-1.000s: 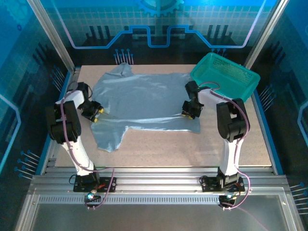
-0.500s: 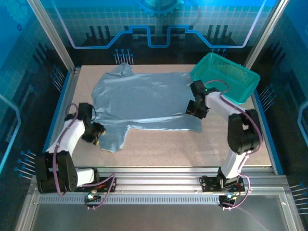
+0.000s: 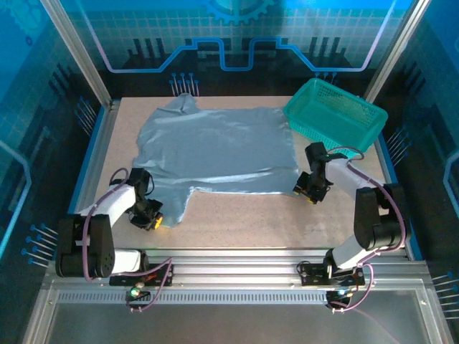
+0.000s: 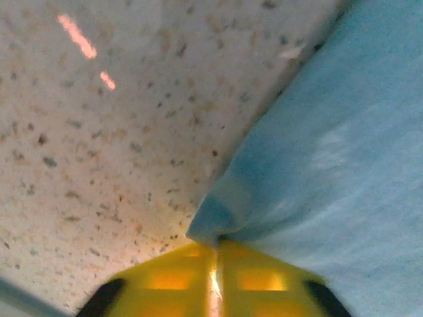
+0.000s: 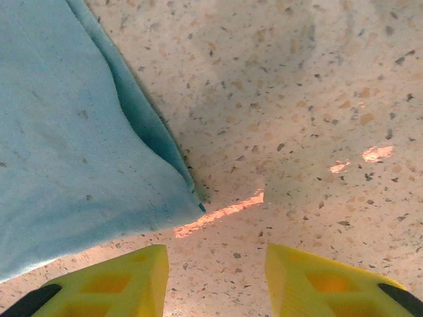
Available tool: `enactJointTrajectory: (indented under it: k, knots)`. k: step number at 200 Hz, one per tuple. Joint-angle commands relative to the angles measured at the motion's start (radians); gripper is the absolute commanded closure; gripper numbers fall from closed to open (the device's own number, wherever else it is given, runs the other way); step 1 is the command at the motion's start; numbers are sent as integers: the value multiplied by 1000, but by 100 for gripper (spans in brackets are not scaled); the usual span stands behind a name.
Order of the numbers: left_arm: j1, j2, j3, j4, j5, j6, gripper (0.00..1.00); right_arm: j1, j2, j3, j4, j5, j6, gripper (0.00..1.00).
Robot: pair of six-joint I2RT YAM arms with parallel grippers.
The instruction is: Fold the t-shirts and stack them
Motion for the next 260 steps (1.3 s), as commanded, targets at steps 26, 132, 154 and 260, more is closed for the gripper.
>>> enactJointTrajectory:
  k: [26,132,154,260]
  knots:
    - [-4,-113,36,-70,-125,1,100,-38,4,-50,110,-74,74,60]
    - [-4,-219,92,-231,-173,-98,100,10,127,44,55,-36,129,92]
    - [-4,-346,78,-353,-189,-218,100,33,103,53,-22,-7,100,100]
    - [-86,-674,62,-600,-158,-362,100,81,-319,-187,-302,46,105,100]
